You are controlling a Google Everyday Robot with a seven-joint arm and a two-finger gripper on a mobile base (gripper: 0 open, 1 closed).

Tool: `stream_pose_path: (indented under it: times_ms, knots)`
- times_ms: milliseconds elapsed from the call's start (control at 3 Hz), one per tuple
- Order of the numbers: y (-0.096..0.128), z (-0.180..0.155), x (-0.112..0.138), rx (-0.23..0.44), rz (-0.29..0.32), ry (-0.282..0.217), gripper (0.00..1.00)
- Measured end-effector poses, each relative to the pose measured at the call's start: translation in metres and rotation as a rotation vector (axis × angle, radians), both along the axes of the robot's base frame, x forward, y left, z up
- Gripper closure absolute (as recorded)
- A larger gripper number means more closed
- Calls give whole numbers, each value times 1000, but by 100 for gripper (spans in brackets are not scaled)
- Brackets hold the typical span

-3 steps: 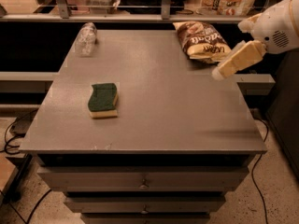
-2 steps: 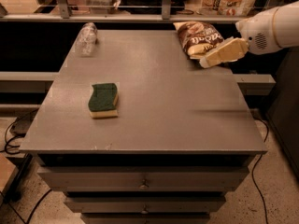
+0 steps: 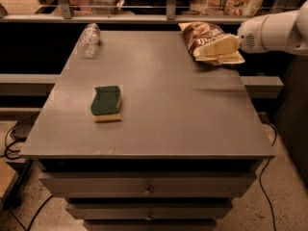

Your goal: Move brown chip bag near water bottle

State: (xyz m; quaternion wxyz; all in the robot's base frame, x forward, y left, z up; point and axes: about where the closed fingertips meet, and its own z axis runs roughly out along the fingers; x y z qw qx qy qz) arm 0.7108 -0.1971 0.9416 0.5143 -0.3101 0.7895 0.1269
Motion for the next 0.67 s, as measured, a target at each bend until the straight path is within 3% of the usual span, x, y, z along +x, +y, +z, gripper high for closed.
stream_pose_path:
  times_ms: [667]
  knots:
    - [-6, -49, 59, 35, -85, 96, 0]
